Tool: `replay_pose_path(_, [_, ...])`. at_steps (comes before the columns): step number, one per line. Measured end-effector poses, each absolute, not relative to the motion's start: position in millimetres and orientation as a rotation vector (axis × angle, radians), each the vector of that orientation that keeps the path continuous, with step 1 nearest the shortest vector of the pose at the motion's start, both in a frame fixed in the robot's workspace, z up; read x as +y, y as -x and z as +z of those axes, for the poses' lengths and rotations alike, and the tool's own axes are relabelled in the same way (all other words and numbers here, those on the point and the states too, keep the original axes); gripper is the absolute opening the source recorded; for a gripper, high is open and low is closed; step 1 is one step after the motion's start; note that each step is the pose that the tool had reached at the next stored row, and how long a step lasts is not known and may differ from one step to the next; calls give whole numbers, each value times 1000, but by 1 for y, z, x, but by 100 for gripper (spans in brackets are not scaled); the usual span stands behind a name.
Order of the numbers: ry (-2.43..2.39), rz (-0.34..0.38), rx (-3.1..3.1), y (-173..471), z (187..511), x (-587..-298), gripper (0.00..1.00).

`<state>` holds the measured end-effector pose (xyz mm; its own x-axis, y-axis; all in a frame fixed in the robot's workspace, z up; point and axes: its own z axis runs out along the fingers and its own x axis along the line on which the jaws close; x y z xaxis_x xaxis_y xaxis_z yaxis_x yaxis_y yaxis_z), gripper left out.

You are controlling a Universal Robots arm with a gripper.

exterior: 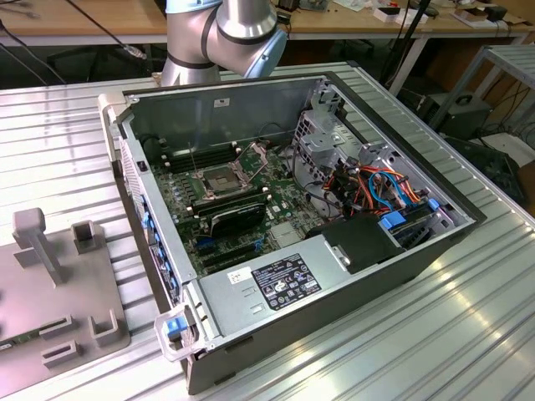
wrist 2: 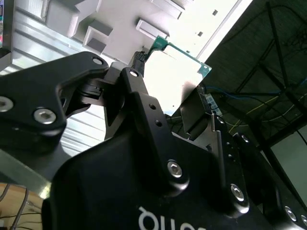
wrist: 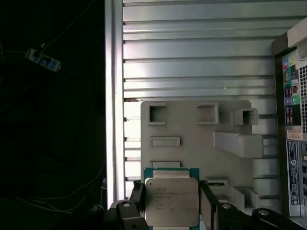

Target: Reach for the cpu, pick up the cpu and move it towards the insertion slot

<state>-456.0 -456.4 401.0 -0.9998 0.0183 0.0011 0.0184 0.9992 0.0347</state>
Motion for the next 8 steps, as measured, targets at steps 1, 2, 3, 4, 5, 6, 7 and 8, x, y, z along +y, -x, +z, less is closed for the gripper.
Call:
replay_pose_path(1, [29, -54, -3140, 456, 401, -456, 55])
replay_pose_path(2, [29, -55, -3140, 456, 401, -456, 55])
replay_pose_path(3, [29, -55, -3140, 456, 401, -456, 55])
replay_pose_path(4, [29, -55, -3140, 456, 401, -456, 55])
replay_pose_path(5, [29, -54, -3140, 456, 401, -456, 55])
replay_pose_path(6, [28, -54, -3140, 455, 401, -456, 55])
replay_pose_path(7, [28, -54, -3140, 454, 401, -456, 55])
replay_pose_path(8, [29, -54, -3140, 453, 401, -456, 55])
